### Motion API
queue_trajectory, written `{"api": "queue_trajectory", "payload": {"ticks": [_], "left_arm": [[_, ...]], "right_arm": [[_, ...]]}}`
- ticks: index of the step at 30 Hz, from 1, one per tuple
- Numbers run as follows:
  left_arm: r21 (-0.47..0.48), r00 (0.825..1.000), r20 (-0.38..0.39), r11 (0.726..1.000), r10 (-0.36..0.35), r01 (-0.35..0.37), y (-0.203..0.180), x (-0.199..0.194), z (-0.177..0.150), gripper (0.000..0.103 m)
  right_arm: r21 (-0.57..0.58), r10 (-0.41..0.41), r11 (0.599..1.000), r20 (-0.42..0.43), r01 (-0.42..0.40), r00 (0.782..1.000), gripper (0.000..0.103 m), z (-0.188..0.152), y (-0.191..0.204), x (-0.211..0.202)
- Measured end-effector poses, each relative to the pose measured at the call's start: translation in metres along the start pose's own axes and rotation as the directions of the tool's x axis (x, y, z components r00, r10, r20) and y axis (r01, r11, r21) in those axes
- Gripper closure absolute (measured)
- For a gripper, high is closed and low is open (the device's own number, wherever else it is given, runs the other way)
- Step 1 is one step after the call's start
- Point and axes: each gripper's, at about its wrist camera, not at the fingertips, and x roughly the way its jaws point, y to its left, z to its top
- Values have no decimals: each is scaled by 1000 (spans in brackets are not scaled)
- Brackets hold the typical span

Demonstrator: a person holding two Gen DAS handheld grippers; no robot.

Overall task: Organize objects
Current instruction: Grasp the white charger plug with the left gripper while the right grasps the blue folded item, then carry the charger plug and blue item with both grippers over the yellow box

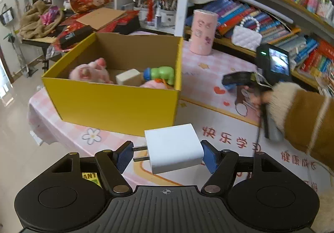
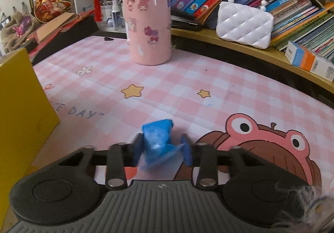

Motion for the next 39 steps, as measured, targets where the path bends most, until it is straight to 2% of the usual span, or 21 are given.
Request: {"api": "queue_trajectory", "payload": {"ticks": [7,12,15,20,23,30,39], "left_arm": [[-18,998,48,999,-37,38,31,-4,3,33],[39,995,70,997,-70,68,48,-1,3,33],[56,991,70,992,-116,112,56,2,3,33],[105,979,66,977,-192,184,70,-1,0,33],[125,973,66,969,-221,212,82,-7,-6,33],[153,967,38,958,-253,244,118,-21,-22,33],[137,973,81,969,-217,205,178,-50,-33,33]], "right_arm": [[13,6,1000,67,-6,998,75,-15,14,-68],[73,-45,997,91,39,995,75,-40,29,-132],[116,-94,990,77,85,993,75,-60,44,-168],[214,-123,971,46,110,991,75,-98,84,-213],[244,-130,962,28,119,991,75,-117,114,-229],[202,-110,973,-14,110,994,75,-150,185,-247],[162,-71,984,3,70,997,75,-161,258,-254]]}}
